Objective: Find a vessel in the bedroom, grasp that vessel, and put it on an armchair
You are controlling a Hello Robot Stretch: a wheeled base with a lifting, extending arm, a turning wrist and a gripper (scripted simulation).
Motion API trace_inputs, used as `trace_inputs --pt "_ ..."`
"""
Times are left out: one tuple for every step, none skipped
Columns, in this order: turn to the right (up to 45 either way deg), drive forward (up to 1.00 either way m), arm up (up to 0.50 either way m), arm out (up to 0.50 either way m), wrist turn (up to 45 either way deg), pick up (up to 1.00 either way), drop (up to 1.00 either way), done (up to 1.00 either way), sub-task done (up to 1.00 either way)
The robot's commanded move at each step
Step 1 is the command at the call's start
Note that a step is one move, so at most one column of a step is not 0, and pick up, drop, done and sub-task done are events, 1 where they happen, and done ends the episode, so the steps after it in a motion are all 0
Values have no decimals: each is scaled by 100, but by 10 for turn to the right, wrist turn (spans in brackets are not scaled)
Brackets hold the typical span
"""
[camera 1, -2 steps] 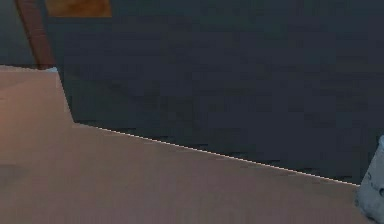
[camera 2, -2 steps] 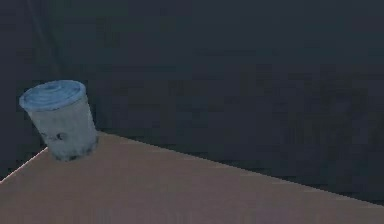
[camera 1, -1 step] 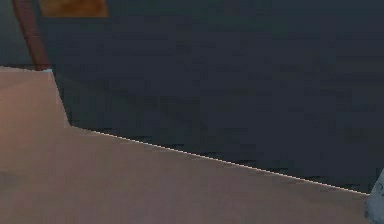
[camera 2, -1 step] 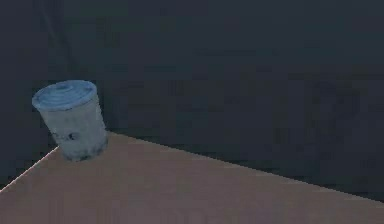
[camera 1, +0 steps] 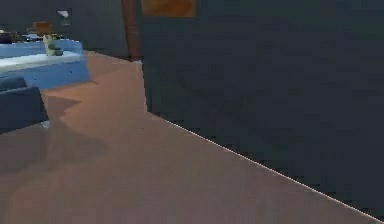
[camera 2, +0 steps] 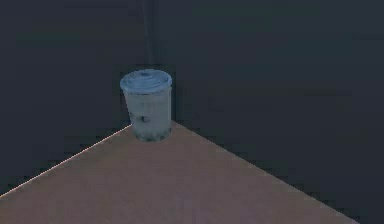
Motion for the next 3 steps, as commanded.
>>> trace_inputs --pt "0 40 0 0 0 0 0 0 0" --pt "-270 0 0 0 0 0 0 0 0" --pt "0 100 0 0 0 0 0 0 0"
